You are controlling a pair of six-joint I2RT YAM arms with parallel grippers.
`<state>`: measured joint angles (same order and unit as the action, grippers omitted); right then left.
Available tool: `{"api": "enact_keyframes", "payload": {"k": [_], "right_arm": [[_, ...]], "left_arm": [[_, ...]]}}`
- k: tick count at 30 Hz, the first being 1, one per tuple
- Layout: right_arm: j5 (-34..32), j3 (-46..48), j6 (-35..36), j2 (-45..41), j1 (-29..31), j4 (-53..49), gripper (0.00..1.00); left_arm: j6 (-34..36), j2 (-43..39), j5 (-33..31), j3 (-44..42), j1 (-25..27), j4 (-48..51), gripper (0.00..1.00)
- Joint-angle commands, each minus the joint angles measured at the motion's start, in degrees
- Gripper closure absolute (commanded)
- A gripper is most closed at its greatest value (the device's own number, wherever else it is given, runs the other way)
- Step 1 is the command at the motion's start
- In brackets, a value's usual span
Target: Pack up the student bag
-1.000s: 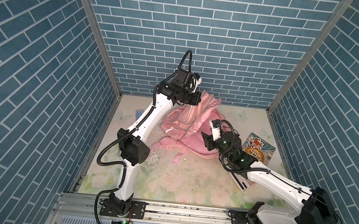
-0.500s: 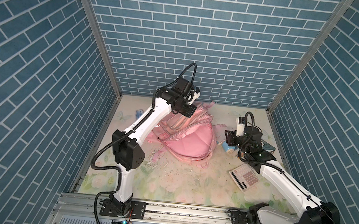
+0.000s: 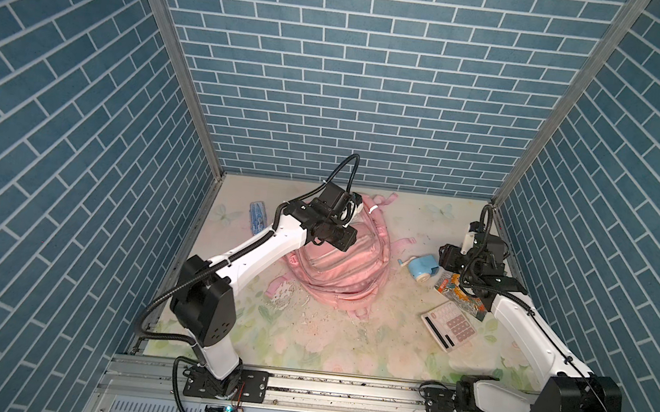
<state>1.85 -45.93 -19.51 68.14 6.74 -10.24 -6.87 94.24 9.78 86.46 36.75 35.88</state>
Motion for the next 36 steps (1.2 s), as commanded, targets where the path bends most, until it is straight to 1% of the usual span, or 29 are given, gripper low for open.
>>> {"api": "enact_keyframes", "payload": {"k": [1,3,6,9,13,15,17,21,27,29,31,33,36], "right_arm": [[-0.4,1.1,-2.3,0.1,-2.4,-3.3,0.22],[-0.4,2.2,-3.3,-0.1,-4.0,-3.5,0.18],[0.0,4.7,-6.3,-0.5,-6.6,-2.3,0.17],[0.8,8.9,-9.4,-1.0,-8.2,1.4,0.15],[0.0,11.7,-12.6,-0.2,-10.5,1.9,0.14],[1.0,12.9,-14.2,-0.1,-12.4,1.8,0.14],[1.5,13.4,-15.7,-0.1,-14.2,1.0,0.14],[2.6,15.0,-15.7,0.1,-17.9,2.5,0.14],[8.3,14.6,-15.0,5.7,-26.2,6.5,0.14],[8.7,13.5,-14.0,7.1,-27.3,6.5,0.14],[7.2,12.7,-13.4,8.2,-27.7,6.5,0.14],[7.1,12.2,-12.8,10.1,-28.6,6.8,0.14],[10.7,11.6,-11.8,13.5,-29.9,8.3,0.17]], "left_arm": [[-5.6,-2.4,-3.2,-0.7,3.4,-5.0,0.41],[-8.8,-3.1,-5.2,-0.6,4.8,-5.9,0.38],[-13.7,-3.8,-5.4,-1.3,5.9,-9.1,0.36],[-17.9,-3.1,-6.2,-2.0,6.4,-13.4,0.35],[-21.3,-0.9,-5.4,-2.1,8.4,-18.9,0.35],[-22.4,0.8,-5.0,-1.6,9.6,-20.8,0.34],[-22.9,3.0,-3.3,-0.7,10.5,-22.2,0.34],[-22.3,8.1,-2.1,3.0,12.1,-21.7,0.34],[-21.3,15.1,1.4,9.2,12.6,-22.3,0.34],[-21.0,17.0,2.1,11.2,12.7,-22.4,0.34],[-21.1,19.5,3.1,13.4,12.6,-22.8,0.34],[-21.2,22.7,4.8,16.6,13.0,-22.6,0.34],[-20.5,27.5,6.1,22.3,13.3,-20.6,0.34]]}}
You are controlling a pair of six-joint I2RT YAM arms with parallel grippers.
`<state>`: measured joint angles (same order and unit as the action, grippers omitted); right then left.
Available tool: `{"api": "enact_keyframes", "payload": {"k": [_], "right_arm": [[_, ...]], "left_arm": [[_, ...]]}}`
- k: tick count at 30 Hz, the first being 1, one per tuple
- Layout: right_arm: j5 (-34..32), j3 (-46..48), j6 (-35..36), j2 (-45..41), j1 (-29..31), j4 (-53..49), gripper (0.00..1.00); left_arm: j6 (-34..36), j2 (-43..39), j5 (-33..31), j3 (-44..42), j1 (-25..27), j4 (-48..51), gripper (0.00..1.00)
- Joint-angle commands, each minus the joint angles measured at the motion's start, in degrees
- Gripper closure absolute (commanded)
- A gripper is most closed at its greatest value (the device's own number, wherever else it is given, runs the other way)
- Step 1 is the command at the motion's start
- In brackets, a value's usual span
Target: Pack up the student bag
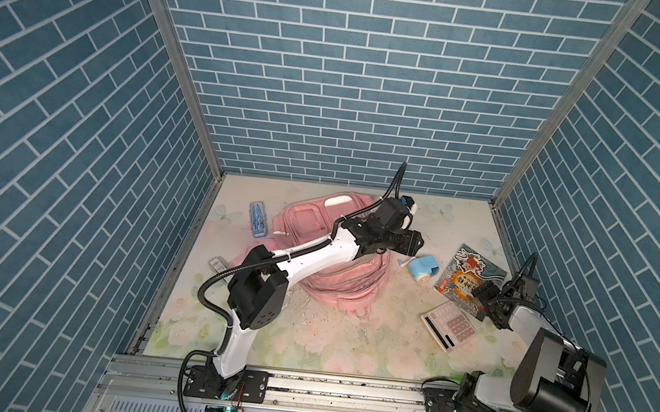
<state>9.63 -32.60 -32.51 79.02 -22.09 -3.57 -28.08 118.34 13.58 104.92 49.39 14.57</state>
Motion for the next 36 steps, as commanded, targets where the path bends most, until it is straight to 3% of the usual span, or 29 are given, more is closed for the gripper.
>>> {"api": "enact_keyframes", "payload": {"k": [1,10,13,21,28,36], "right_arm": [[4.0,-2.0,1.6,3.6,-1.2,1.7,0.19],[20.0,-1.7,4.7,10.1,-1.2,5.8,0.37],[20.8,-1.7,5.2,10.1,-1.1,5.0,0.41],[21.6,0.7,5.8,7.7,-1.1,5.0,0.43],[22.0,0.5,7.4,6.3,-1.1,3.3,0.4],[21.6,1.2,7.1,5.0,-1.1,3.6,0.39]], "left_arm": [[0.8,4.5,2.7,5.3,0.8,1.0,0.34],[0.8,18.2,5.6,20.9,1.3,1.7,0.34],[1.6,23.4,5.6,28.7,2.0,5.1,0.34],[1.5,31.1,2.8,35.3,4.4,3.1,0.33],[-1.4,36.1,2.2,35.7,5.5,1.2,0.33],[-2.2,34.3,-2.0,34.5,8.7,2.8,0.33]]}}
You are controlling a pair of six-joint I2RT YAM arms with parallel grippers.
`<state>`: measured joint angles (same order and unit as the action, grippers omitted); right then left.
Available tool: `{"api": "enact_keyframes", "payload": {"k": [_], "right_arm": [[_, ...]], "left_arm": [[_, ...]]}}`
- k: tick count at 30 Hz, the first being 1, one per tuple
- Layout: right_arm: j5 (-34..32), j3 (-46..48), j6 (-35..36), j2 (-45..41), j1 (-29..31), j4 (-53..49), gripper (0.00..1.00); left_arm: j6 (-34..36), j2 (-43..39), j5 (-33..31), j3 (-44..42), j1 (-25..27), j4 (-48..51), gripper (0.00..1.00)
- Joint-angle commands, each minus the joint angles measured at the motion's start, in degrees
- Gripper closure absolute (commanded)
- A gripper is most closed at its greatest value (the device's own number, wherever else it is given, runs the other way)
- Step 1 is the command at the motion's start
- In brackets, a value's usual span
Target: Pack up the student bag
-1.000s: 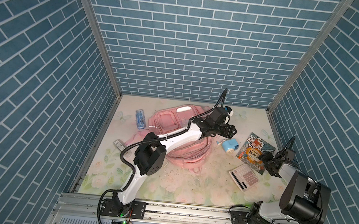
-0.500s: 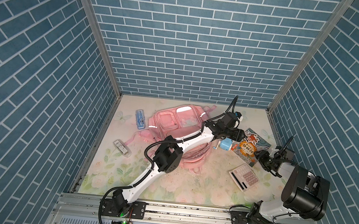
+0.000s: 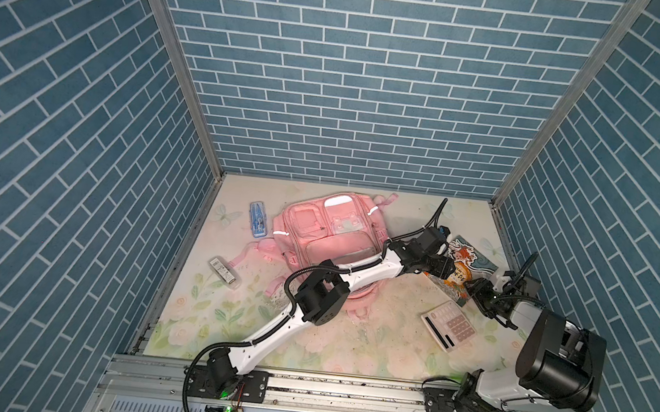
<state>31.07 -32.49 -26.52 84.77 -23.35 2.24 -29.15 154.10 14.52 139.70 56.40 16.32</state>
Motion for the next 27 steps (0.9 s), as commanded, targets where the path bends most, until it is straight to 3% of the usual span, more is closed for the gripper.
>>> {"api": "enact_keyframes", "payload": {"k": [1,10,17,27], "right_arm": [[0.1,1.2,1.1,-0.8,0.2,-2.2,0.39],[-0.7,0.9,1.2,-0.7,0.2,-2.2,0.37],[0.1,1.4,1.2,-1.1,0.2,-1.9,0.36],[5.5,4.1,1.5,-3.2,0.2,-0.1,0.36]], "left_arm": [[-1.4,-2.0,-3.9,-0.8,1.8,1.2,0.33],[-2.8,-6.3,-7.9,-4.1,3.2,-1.0,0.33],[-5.2,-0.7,-14.2,-0.2,3.1,1.3,0.33],[-10.6,6.8,-16.6,6.5,1.5,3.8,0.34]]}}
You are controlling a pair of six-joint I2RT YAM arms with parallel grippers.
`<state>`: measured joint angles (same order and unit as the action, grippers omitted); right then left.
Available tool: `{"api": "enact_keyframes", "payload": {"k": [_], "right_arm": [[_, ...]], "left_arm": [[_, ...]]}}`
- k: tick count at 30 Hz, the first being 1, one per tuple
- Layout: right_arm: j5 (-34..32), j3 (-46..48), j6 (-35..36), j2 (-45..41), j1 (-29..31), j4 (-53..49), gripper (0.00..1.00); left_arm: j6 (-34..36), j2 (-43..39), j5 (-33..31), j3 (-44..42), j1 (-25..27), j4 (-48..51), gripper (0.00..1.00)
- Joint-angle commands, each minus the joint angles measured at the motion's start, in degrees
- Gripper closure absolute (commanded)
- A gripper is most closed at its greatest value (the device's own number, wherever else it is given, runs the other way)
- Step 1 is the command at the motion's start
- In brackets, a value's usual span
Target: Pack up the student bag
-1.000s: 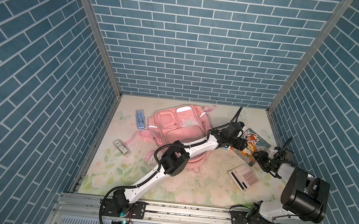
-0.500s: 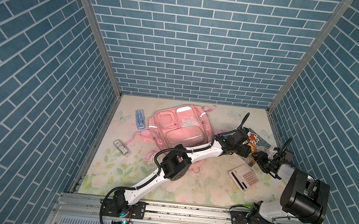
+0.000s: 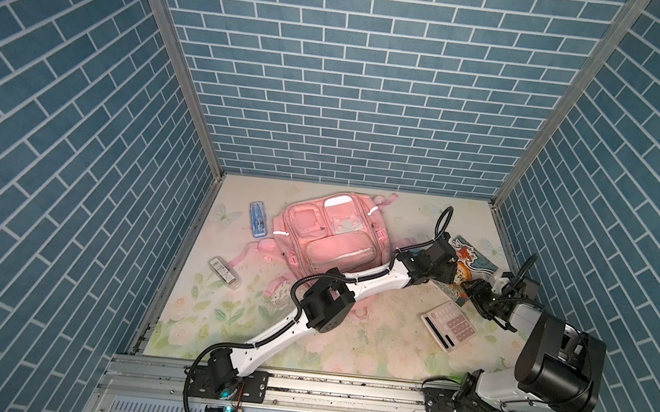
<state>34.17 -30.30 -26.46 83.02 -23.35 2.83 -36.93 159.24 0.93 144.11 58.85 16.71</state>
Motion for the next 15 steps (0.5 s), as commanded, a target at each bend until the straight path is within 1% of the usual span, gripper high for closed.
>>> {"api": "enact_keyframes", "payload": {"k": [1,4,8,15], "right_arm": [[3.1,2.3,1.0,-1.7,0.2,0.2,0.36],[6.1,2.9,-0.3,-1.7,0.2,3.2,0.35],[9.2,4.0,-3.6,-1.4,0.2,9.0,0.34],[11.1,6.3,-9.8,-2.7,0.2,19.3,0.39]], "left_arm": [[-3.2,1.7,-3.8,1.9,-1.1,4.2,0.35],[-4.6,1.9,-3.8,0.9,-1.9,5.6,0.36],[-7.2,3.2,-0.8,0.9,-3.4,7.1,0.41],[-7.2,3.7,1.7,0.9,-3.7,6.6,0.47]]}}
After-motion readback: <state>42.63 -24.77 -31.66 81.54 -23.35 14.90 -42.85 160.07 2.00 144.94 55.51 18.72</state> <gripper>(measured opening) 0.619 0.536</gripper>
